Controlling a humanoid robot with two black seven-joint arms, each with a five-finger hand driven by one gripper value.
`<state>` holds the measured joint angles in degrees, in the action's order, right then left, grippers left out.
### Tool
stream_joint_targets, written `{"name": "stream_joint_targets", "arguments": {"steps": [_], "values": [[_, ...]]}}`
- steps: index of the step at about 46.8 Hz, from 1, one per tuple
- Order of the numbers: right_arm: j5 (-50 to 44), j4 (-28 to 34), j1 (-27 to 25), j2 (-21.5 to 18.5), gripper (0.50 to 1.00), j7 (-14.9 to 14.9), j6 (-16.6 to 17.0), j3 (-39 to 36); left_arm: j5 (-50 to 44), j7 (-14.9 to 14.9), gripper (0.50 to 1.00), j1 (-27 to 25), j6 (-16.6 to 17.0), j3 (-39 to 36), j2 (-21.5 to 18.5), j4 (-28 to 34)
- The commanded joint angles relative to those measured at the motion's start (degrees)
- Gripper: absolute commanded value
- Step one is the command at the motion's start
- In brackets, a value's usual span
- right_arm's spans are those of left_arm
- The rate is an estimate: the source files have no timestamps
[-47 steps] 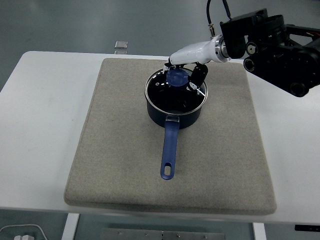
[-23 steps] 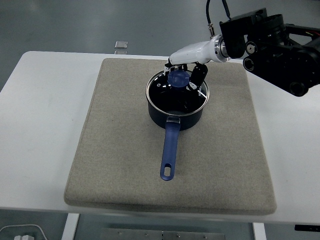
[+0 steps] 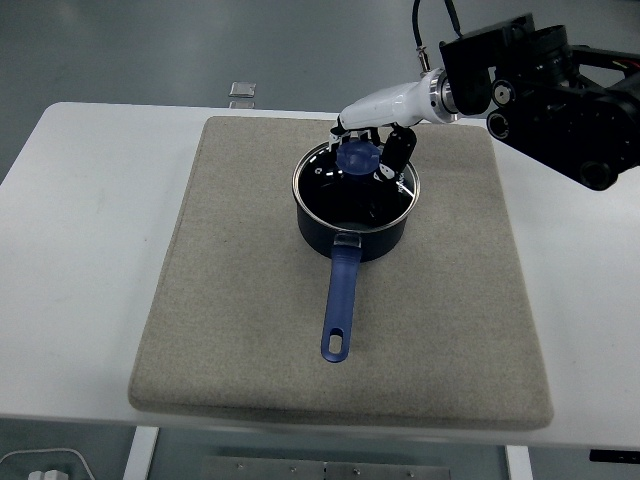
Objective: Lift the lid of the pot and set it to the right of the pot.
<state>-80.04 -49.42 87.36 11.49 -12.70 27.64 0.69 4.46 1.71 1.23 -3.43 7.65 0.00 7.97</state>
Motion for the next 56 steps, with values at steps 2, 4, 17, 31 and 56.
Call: {"name": "stream_joint_targets", "arguments": {"steps": [2, 4, 17, 31, 56], "values": [[0.15, 0.02, 0.00, 0.02, 0.500, -0.04, 0.22, -0.17, -0.07, 0.04, 1.000, 0.00, 0.01, 0.00, 0.00, 0.03], [0.15, 0.02, 0.09, 0.02, 0.500, -0.04, 0.31, -0.26, 0.02, -0.04, 1.000, 0.00, 0.01, 0.00, 0.00, 0.03], [0.41, 0.11, 0.27, 0.02, 0.500, -0.13, 0.48, -0.69, 0.02, 0.04, 1.000, 0.00, -0.08, 0.00, 0.00, -0.06], [0.32, 0.55, 1.67, 0.28, 0.500, -1.80, 0.40, -0.78, 0.02, -0.04, 1.000, 0.00, 0.01, 0.00, 0.00, 0.03], [0.59, 3.97, 2.02, 3.62, 0.500, -3.12, -0.13, -0.87, 0.02, -0.04, 1.000, 0.00, 0.01, 0.00, 0.00, -0.06]]}}
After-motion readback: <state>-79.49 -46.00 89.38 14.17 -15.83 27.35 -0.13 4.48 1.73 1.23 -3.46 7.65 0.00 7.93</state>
